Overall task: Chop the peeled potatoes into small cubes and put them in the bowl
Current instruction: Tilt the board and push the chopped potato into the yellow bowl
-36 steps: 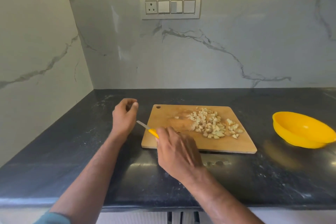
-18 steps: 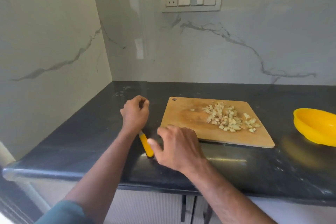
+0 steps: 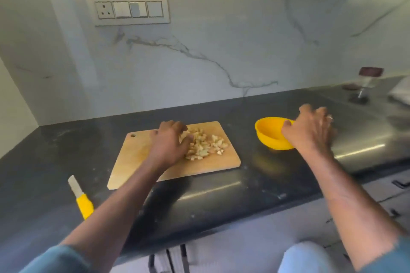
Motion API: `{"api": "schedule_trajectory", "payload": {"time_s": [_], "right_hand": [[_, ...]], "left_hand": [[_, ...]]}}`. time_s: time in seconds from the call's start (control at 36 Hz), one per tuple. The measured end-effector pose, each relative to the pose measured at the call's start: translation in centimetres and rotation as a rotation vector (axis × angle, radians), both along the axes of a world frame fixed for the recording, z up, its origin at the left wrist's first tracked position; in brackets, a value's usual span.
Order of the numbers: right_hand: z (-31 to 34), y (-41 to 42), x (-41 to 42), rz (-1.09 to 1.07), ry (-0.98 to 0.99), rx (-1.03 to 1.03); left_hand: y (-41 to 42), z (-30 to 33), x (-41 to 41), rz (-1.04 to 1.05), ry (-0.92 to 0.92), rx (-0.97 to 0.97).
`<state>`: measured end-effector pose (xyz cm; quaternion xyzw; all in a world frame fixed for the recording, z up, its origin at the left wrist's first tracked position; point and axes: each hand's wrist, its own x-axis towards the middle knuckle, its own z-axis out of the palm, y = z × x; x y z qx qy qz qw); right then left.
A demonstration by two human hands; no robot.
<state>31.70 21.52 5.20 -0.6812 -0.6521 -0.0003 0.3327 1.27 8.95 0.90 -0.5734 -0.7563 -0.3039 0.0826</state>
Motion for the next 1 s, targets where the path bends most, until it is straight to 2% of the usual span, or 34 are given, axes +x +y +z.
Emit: {"api": "schedule_trajectory", "payload": {"time_s": [0.11, 0.36, 0.53, 0.64, 0.75, 0.86, 1.0], "right_hand": [[-0.9, 1.7, 2.9, 0.067, 0.145, -0.214], [-2.1, -0.2, 1.7, 0.226, 0.217, -0.191], [-2.2, -1.4, 0.5, 0.27, 0.052, -0.187], [-2.4, -3.1, -0.7, 0.201, -0.044, 0.17], [-2.4, -7.6, -4.1, 0.362, 0.025, 0.418], [-4.5, -11.3, -7.7, 0.514, -0.067, 0.365], [-6.4, -11.7, -9.3, 0.469, -0.281, 0.173]], "left_hand": [[0.7, -0.9, 1.1, 0.012, 0.008, -0.009], [0.5, -1.5, 1.3, 0.044, -0.037, 0.074], [-0.7, -1.5, 0.6, 0.139, -0.072, 0.091], [-2.3, -1.0, -0.8, 0.412, -0.088, -0.032], [-4.4, -0.3, -3.5, 0.617, -0.181, -0.196], [-6.5, -0.4, -6.0, 0.685, -0.303, -0.249], [-8.2, -0.5, -7.3, 0.671, -0.353, -0.247]]}}
